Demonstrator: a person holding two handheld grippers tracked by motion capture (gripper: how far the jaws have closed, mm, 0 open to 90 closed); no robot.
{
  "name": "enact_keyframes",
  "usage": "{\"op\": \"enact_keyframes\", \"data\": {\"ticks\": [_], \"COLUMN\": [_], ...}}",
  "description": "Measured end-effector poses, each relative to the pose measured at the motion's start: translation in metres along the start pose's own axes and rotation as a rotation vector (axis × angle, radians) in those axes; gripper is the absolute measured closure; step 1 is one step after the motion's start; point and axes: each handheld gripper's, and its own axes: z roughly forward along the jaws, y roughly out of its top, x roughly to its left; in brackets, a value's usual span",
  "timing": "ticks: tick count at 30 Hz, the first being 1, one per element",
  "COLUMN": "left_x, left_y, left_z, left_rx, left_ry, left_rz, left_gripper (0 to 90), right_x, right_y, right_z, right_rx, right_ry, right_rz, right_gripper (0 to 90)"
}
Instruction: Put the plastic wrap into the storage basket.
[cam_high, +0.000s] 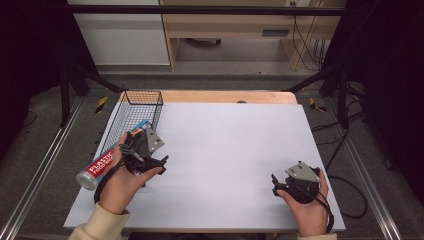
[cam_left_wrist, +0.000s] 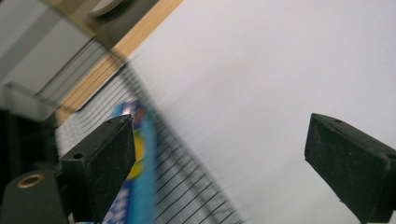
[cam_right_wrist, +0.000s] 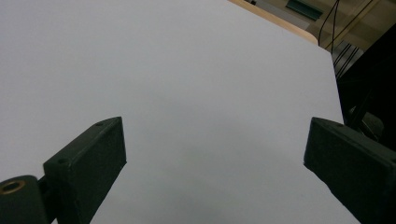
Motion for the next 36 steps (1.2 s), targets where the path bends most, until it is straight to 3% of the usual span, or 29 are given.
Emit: {"op": "enact_keyframes", "data": {"ticks": [5,8,11,15,16,21,25,29,36], "left_x": [-0.022,-0.033,-0.04,-0.048,-0.049,-0.06,-0.065,-0.069,-0.065], "left_y": [0.004,0.0,-0.005,-0.012,-0.013,-0.024,-0.032,-0.041,-0.057], "left_z": [0.015,0.026,0.036,0.047,0.05,0.064,0.07,0.073,0.077], "left_rx": [-0.056,-0.089,-0.091,-0.144,-0.148,-0.149,-0.16,-0.16,-0.21], "left_ry": [-0.101,-0.167,-0.186,-0.239,-0.253,-0.287,-0.292,-0.268,-0.227], "left_rz": [0.027,0.017,0.025,0.002,0.016,0.002,0.002,-0.017,-0.044], "left_gripper": [8.2,8.2,7.8,7.1,6.4,5.2,5.1,5.2,5.3], "right_x": [-0.002,-0.005,-0.008,-0.01,-0.01,-0.012,-0.015,-0.018,-0.026], "right_y": [-0.005,-0.01,-0.012,-0.015,-0.015,-0.018,-0.021,-0.026,-0.035], "right_z": [-0.005,-0.007,-0.009,-0.01,-0.01,-0.009,-0.006,-0.002,0.005], "right_rx": [0.002,0.0,-0.005,-0.008,-0.007,0.012,0.024,0.045,0.04], "right_ry": [-0.004,0.007,0.012,0.008,0.007,0.011,0.031,0.071,0.087], "right_rz": [0.027,0.058,0.085,0.088,0.089,0.096,0.135,0.177,0.242], "right_gripper": [5.4,5.2,4.8,4.6,4.4,4.2,4.4,5.2,6.3]}}
